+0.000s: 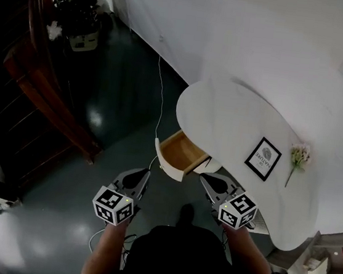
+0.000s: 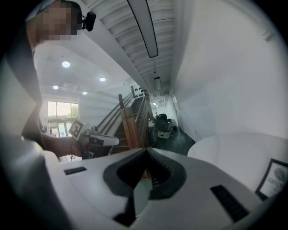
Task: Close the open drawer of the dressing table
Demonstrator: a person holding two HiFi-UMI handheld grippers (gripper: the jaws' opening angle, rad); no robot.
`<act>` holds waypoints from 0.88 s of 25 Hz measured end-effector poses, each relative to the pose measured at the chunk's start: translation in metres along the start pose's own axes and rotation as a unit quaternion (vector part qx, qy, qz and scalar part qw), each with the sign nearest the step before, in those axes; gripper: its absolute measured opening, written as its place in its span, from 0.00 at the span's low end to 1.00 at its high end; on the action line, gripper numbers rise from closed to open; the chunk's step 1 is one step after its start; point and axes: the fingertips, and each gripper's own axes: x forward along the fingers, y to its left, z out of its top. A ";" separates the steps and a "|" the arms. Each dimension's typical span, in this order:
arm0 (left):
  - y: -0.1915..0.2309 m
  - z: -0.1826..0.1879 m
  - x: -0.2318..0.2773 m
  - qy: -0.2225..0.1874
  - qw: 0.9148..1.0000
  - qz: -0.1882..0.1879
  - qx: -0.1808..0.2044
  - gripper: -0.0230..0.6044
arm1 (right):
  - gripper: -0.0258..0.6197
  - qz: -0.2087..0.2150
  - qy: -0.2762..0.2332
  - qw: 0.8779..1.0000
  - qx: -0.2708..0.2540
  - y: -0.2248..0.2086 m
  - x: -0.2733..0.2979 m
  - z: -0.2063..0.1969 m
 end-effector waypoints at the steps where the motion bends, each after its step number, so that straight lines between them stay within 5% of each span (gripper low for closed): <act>1: 0.005 0.005 0.010 0.002 1.000 0.002 0.001 0.05 | 0.05 0.010 0.000 1.000 0.000 -0.009 0.009 0.004; 9: 0.046 0.013 0.047 0.006 1.000 0.018 -0.010 0.05 | 0.05 0.062 0.017 0.998 -0.010 -0.033 0.071 0.016; 22: 0.129 -0.059 0.070 0.047 0.997 -0.011 -0.064 0.05 | 0.05 0.039 0.126 0.991 0.024 -0.026 0.136 -0.052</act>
